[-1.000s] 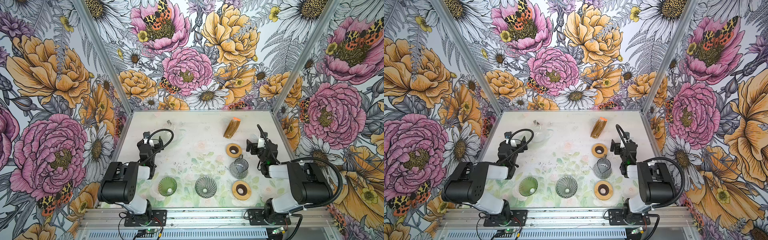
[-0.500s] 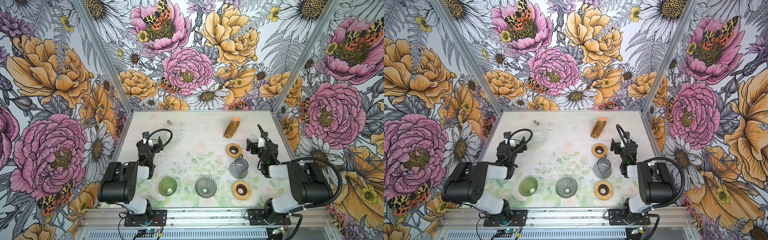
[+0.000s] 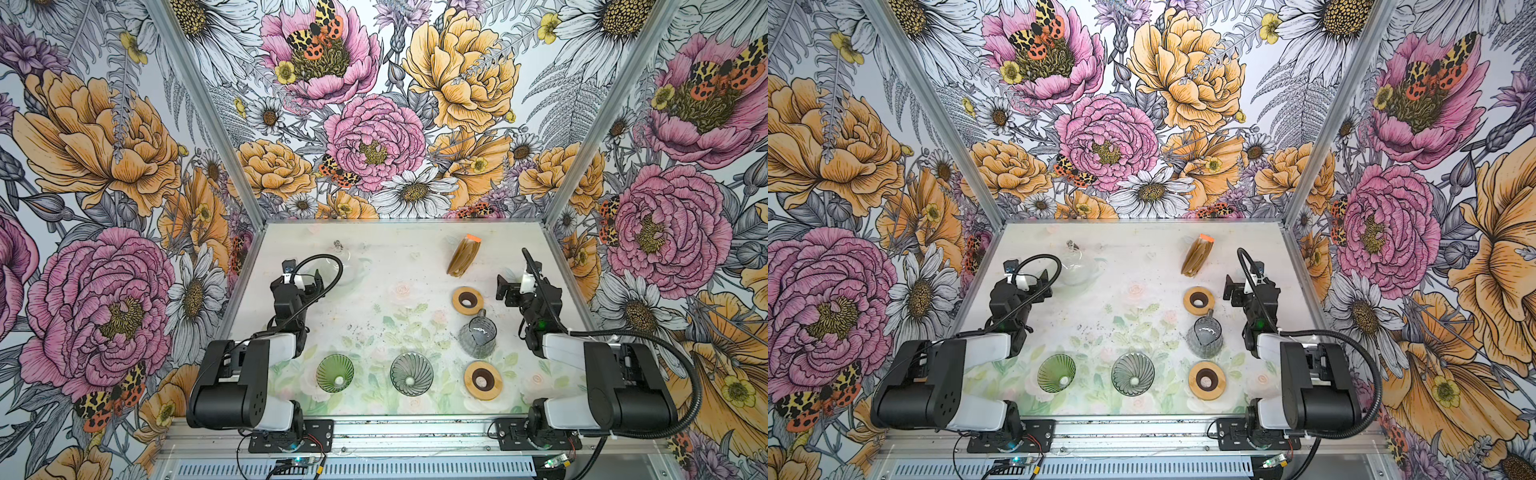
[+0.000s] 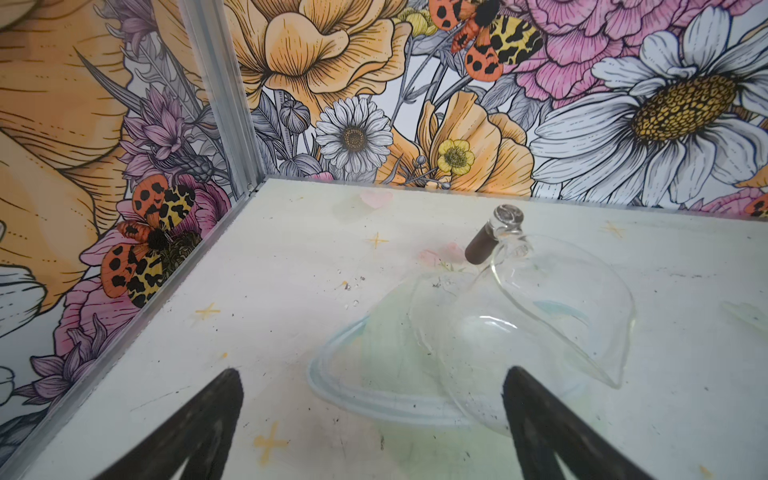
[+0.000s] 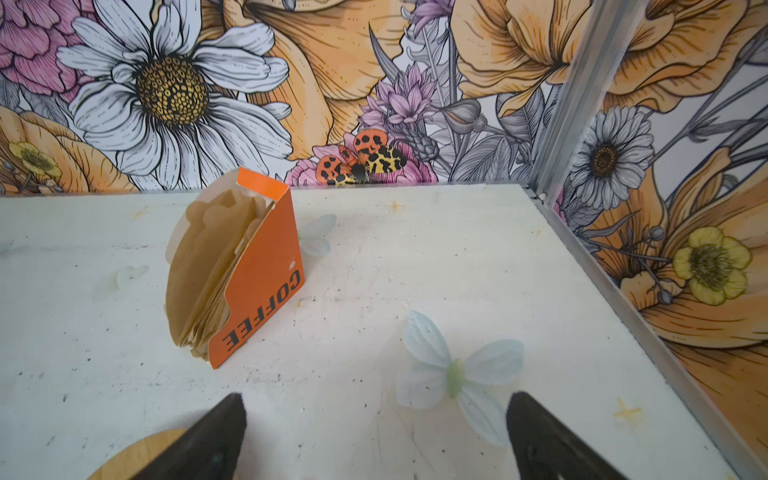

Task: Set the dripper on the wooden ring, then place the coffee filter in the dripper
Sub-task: 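Lower the right gripper to the grey pitcher rim while the left arm rises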

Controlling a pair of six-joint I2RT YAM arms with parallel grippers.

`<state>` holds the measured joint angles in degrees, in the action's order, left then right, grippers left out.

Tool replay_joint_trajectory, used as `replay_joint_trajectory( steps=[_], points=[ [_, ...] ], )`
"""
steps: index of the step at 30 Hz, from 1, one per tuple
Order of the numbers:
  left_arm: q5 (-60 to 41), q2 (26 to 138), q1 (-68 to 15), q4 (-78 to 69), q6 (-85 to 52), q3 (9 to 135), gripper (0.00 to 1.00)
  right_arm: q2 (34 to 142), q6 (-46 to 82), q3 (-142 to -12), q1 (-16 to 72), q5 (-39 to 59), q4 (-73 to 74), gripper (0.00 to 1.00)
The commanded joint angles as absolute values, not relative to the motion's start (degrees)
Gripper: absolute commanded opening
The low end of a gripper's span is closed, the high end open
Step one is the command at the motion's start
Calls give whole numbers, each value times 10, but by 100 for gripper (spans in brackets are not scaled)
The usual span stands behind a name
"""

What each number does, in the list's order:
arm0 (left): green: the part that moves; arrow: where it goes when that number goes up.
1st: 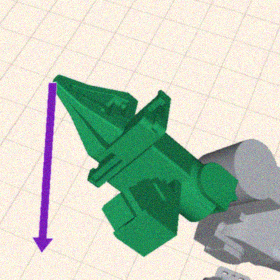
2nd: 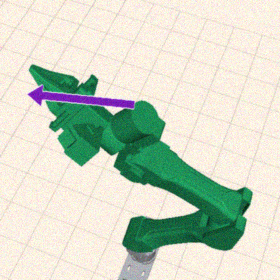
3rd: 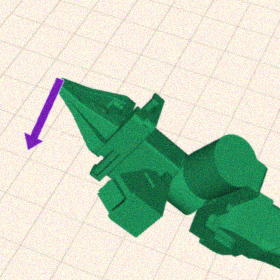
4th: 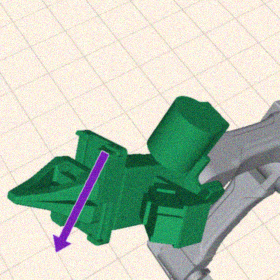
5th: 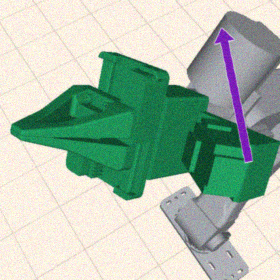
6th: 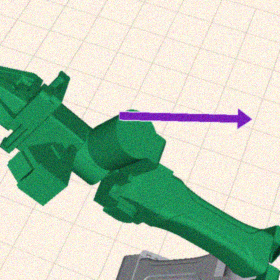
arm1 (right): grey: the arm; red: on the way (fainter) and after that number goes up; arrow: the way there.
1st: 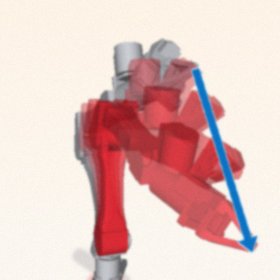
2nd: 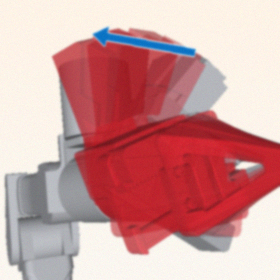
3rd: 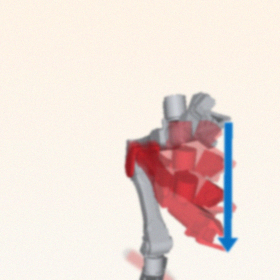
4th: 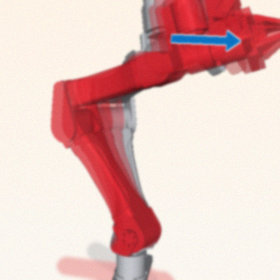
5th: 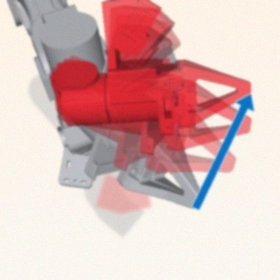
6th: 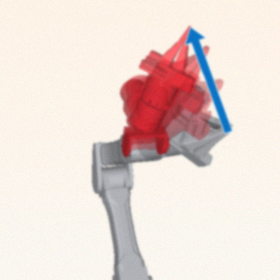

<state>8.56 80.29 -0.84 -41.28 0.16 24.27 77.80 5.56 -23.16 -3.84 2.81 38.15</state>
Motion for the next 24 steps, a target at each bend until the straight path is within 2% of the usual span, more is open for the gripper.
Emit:
replay_joint_trajectory(
  steps=[1, 7, 10, 16, 20, 24],
  points=[
    [110, 757, -18, -282, -23, 290, 99, 722, 89, -289, -37, -6, 247, 99],
    [115, 682, -63, -79, -103, 370, 99, 664, 160, -392, -26, 13, 21, 99],
    [115, 661, -101, 35, -141, 421, 99, 652, 211, -424, -7, 27, -41, 100],
    [101, 643, -209, 169, -195, 477, 99, 613, 259, -469, 63, -22, -187, 100],
    [57, 632, -256, 221, -230, 501, 99, 604, 273, -489, 68, 36, -280, 87],
    [-47, 614, -267, 246, -231, 525, 99, 610, 275, -498, 79, 99, -351, 72]
  ],
)
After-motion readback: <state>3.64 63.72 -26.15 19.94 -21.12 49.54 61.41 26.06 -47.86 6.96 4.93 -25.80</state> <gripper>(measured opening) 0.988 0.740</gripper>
